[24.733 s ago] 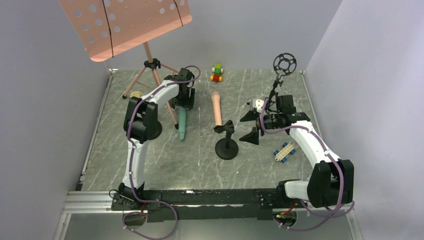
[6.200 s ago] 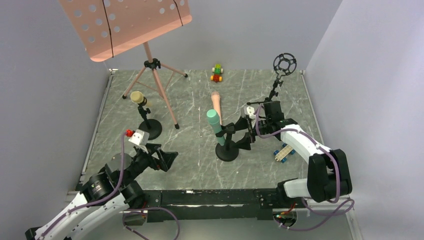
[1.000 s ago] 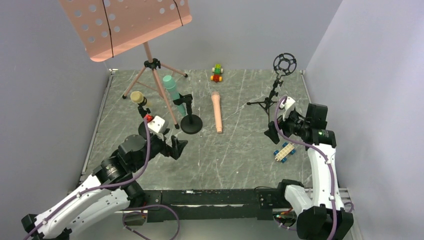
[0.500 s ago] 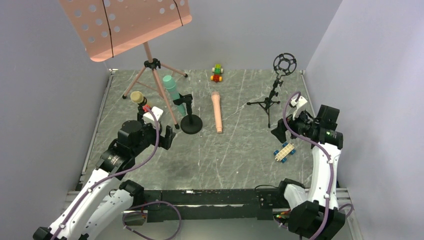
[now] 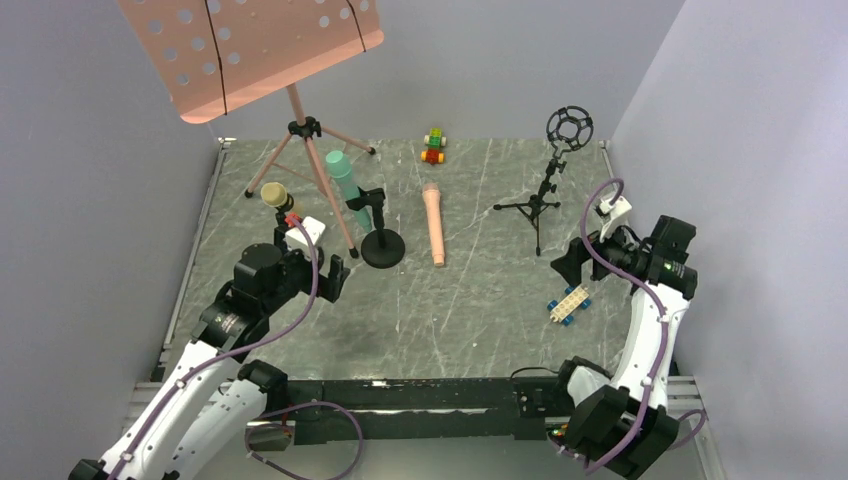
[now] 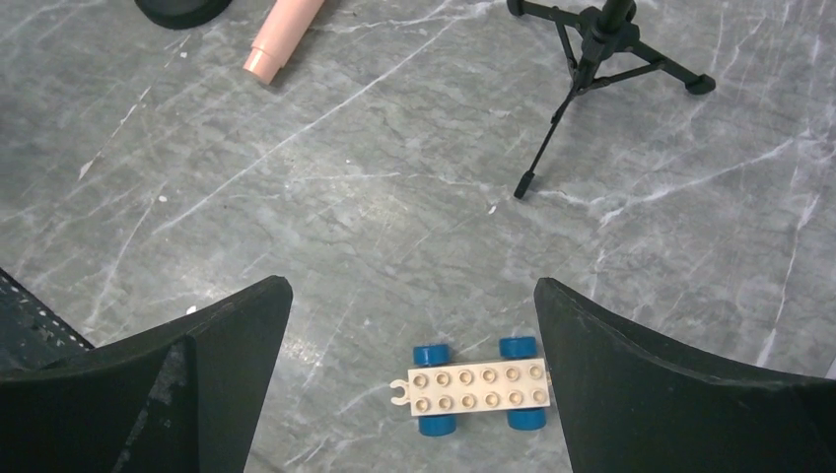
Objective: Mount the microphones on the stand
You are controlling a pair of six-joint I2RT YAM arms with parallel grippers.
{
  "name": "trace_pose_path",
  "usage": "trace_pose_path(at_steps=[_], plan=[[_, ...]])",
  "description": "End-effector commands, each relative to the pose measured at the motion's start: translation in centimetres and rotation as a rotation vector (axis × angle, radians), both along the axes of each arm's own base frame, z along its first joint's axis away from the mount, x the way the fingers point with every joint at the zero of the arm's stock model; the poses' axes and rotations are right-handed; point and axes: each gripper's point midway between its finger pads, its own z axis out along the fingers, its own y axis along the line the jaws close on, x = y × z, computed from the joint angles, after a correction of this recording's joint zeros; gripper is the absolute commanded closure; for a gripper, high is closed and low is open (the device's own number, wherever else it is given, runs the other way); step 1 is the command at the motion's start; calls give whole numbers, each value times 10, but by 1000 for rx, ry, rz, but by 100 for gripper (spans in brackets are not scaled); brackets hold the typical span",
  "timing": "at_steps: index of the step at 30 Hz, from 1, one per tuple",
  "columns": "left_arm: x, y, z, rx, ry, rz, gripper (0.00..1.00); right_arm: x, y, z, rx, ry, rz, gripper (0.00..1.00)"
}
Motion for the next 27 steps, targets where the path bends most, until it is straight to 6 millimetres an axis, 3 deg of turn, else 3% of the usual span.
trace_pose_path(at_steps=[1, 8, 12, 15, 20, 24, 27], plan=[[-1, 0, 9, -12, -38, -11, 1, -5, -2, 19, 49, -45, 25, 0], [-3, 2, 11, -12, -45, -2, 1, -6, -32, 22, 45, -55, -59, 0], [-4, 2, 13, -20, -52, -6, 1, 7, -41, 24, 95, -56, -85, 0], [-5, 1, 14, -22, -55, -13, 1, 30, -46, 22, 129, -61, -102, 0], [-4, 3, 14, -13, -56, -9, 1, 80, -40, 18, 35, -52, -194, 0], [-4, 4, 15, -10, -64, -4, 1, 127, -36, 39, 38, -175, -337, 0], [-4, 4, 13, -5, -57, -7, 1, 160, -34, 42, 56, -183, -480, 0]])
